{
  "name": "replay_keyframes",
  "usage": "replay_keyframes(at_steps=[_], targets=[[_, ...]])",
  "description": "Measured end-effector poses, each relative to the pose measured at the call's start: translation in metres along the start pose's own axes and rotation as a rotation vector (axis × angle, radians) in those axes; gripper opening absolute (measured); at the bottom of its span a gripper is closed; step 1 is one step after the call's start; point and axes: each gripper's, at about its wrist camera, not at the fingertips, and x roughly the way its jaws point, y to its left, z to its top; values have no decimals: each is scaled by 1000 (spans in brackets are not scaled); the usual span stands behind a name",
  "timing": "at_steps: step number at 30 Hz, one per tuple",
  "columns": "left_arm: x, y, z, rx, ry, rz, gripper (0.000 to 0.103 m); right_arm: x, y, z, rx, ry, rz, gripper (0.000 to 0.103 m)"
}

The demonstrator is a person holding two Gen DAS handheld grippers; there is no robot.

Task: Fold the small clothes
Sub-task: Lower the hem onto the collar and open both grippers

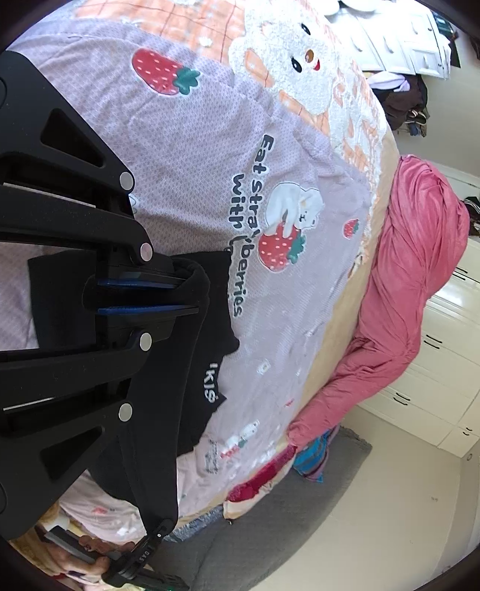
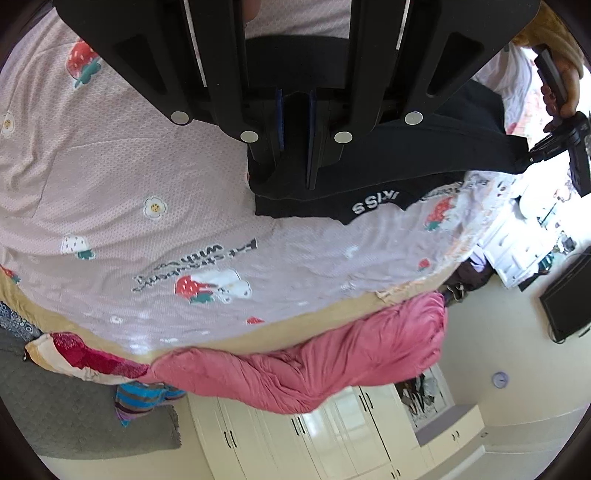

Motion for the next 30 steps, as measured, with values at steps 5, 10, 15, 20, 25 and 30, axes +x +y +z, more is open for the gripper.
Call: replay_keyframes(at_steps=[5, 10, 15, 20, 25, 30], targets=[[16, 1, -5, 10, 9, 26, 4, 20, -1, -3, 0, 36, -46, 16], [8, -3, -12, 34, 3, 22, 28, 20, -6, -12, 16, 34, -65, 44], [-16, -11, -16, 63, -40, 11, 40, 2, -10, -26, 18, -5, -77, 56], [-46, -25, -26, 106, -99, 3, 50, -19, -7, -37, -9, -51, -50, 66], [-60, -49, -41, 176, -104, -26, 55, -31, 0, -47, -30, -56, -21, 66], [-53, -74, -57, 229, -60, -52, 57, -37, 4, -52, -51, -52, -10, 66]])
